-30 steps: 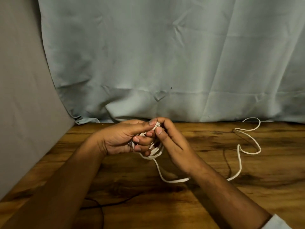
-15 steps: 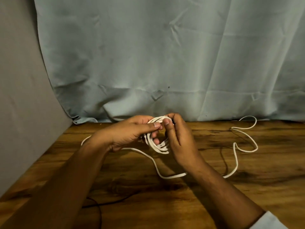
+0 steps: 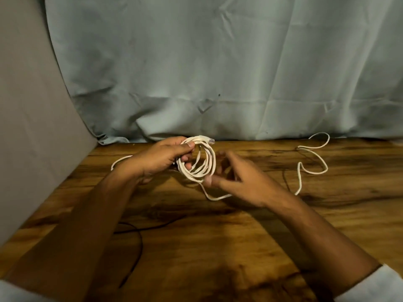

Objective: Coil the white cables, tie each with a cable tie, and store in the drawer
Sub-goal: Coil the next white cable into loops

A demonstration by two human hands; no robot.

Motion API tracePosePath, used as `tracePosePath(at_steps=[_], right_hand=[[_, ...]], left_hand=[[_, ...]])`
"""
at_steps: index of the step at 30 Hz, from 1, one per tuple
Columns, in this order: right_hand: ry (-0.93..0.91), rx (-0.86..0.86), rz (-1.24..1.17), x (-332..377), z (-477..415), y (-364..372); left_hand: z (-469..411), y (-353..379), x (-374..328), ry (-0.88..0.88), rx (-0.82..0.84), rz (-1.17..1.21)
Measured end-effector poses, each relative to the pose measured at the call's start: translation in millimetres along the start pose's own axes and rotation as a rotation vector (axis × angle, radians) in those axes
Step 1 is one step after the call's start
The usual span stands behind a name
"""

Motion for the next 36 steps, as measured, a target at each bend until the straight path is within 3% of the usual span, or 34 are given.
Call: tracePosePath(at_steps=[2, 5, 8, 14, 18, 20, 23, 26, 30, 36], right_hand=[[0.015, 0.145, 0.115, 2.7, 13.1, -2.0], [-0.004, 0.201, 0.135, 1.4, 18.5, 1.4], [0.045, 0.096, 0.077, -11.0, 9.8, 6.9], [-0.029, -0.145, 0.378, -60.5, -25.5, 19.2], [0.061, -0.212, 0.492, -79.2, -43.3, 22.4], [0.081, -0.303, 0.424, -73.8, -43.7, 21.6], [0.035, -0.471, 0.025, -41.9, -35.6, 14.6], [-0.123, -0.337, -0.162, -1.9, -31.1, 13.1], [-0.310, -0.154, 0.000, 22.3, -30.1, 26.8], [-0.308, -0.050, 0.033, 29.5, -30.9, 35.9]], left_hand=[[6.3, -1.9, 1.2, 0.000, -0.008, 0.022], [12.1, -3.8, 3.9, -0.007, -0.016, 0.030], [15.9, -3.7, 6.0, 0.015, -0.022, 0.024], [15.3, -6.1, 20.0, -0.006, -0.012, 0.095], [13.0, -7.4, 27.5, -0.051, -0.018, 0.144], [12.0, -8.1, 29.3, -0.052, -0.010, 0.130], [10.6, -10.4, 30.2, -0.044, 0.009, 0.078], [10.6, -8.4, 31.2, -0.042, 0.064, 0.039], [13.8, -8.7, 32.6, -0.032, 0.100, -0.011], [28.2, -14.3, 27.4, -0.048, 0.102, 0.004]])
Point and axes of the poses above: each hand's wrist, its own z-axis away from the middle knuckle, its own y-axis out of the palm, x = y × z, the point moved 2 cm from there along -z, towards the middle knuckle, and after that the axes turned 6 degrees about z, right-handed, at the moved point
